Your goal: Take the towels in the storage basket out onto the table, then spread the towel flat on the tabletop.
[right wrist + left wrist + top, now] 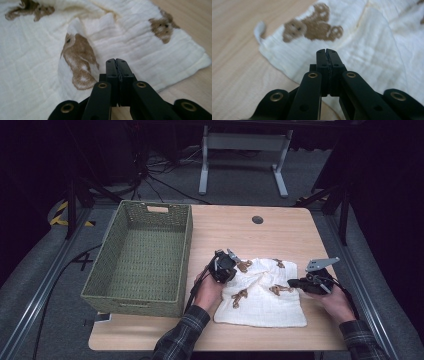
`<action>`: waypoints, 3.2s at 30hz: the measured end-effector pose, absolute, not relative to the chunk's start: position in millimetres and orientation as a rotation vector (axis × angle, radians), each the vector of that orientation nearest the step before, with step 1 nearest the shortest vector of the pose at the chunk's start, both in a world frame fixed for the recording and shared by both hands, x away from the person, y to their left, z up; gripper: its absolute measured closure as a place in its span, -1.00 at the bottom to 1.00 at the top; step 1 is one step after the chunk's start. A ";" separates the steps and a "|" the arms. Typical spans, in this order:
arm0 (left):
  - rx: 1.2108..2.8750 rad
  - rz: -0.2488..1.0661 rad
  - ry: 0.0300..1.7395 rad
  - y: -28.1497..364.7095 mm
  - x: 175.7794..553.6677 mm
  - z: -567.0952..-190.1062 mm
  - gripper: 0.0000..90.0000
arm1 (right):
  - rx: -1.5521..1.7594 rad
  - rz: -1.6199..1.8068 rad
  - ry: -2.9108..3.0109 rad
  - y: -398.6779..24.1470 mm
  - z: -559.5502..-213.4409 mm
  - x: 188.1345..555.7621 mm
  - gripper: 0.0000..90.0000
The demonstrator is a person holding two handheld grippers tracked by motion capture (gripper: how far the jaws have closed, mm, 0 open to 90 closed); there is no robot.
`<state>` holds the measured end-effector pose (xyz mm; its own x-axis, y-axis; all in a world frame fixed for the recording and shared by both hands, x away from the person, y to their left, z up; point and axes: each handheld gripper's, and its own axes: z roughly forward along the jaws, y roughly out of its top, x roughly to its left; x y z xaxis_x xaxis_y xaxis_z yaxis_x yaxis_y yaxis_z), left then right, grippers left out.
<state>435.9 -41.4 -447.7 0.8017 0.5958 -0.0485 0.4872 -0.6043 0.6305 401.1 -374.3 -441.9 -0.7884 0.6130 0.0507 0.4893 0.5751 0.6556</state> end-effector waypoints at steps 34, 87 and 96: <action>2.250 0.366 0.979 -21.0 471.7 -444.0 0.78 | 1.002 0.980 2.531 -377.0 -439.6 455.1 0.77; 2.137 0.371 1.097 -16.0 520.3 -444.8 0.94 | 1.161 1.039 2.332 -388.0 -447.2 512.9 0.94; 2.097 0.407 1.055 -13.9 501.6 -423.6 0.94 | 1.093 1.077 2.299 -391.3 -424.7 495.6 0.94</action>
<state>501.6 -13.9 -423.6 0.6113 0.7901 -0.0455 0.5550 -0.3870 0.7363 495.6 -391.3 -424.7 -0.6276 0.7785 -0.0091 0.4912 0.4050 0.7712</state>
